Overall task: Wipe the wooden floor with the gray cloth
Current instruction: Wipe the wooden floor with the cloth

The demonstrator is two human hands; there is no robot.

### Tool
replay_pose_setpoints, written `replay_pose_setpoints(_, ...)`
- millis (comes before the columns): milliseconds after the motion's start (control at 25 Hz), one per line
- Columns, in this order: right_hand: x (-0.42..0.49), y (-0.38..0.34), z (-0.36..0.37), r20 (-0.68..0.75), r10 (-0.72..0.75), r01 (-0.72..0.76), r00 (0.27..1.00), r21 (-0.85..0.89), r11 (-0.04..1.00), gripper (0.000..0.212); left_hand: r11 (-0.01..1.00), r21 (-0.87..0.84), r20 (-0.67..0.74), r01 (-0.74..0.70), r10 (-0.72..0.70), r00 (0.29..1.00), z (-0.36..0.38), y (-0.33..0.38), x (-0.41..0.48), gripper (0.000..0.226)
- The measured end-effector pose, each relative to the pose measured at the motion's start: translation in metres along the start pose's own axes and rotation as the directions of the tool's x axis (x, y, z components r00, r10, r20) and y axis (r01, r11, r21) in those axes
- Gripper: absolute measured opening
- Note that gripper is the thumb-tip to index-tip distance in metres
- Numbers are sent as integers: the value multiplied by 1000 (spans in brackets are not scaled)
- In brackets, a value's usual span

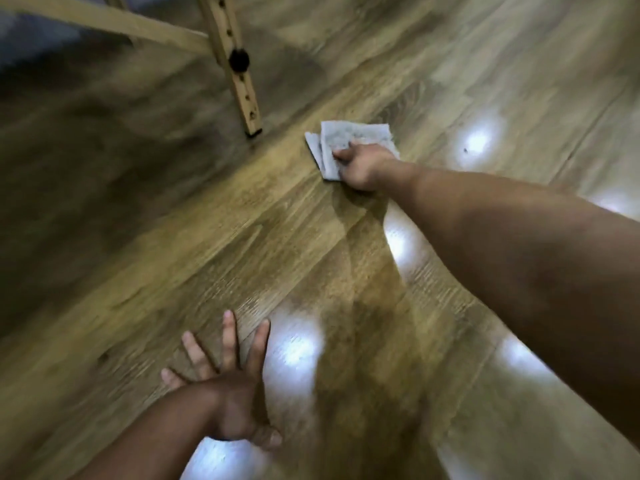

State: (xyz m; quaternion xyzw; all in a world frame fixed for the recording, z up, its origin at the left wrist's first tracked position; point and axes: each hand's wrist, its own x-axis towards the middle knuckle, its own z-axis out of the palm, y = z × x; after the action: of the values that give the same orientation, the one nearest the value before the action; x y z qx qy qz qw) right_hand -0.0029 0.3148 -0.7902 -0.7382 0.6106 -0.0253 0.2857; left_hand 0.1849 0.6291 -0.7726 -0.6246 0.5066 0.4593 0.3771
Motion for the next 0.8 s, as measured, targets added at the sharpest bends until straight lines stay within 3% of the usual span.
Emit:
replay_pose_setpoints(80,-27,32,0,-59,-120,111,991,-139,984,50,1000,-4,-25,-16,16,1000,-5,-1,-6,148)
replay_pose_setpoints(160,-66,101,-6,-87,-109,88,990,-215,973,49,1000,0,-18,-13,13,1000,-4,-1,-6,147)
replay_pose_setpoints(360,-244,249,-33,-173,227,-251,958,-132,959,49,998,66,-27,-7,9,1000,-1,-2,-2,146)
replay_pose_setpoints(480,-347,268,-21,-218,341,-376,914,-145,915,61,997,73,-39,22,-19,999,5,-6,4,146)
replay_pose_setpoints(560,-321,275,-32,-185,293,-324,938,-173,930,60,998,60,-63,37,-33,997,7,-6,9,147)
replay_pose_setpoints(680,-205,246,-62,-142,196,-218,970,-159,963,47,997,64,-42,51,-48,998,8,-2,8,147)
replay_pose_setpoints(800,-92,194,-66,-160,125,-152,979,-166,974,49,997,56,-20,48,-47,999,3,4,0,147)
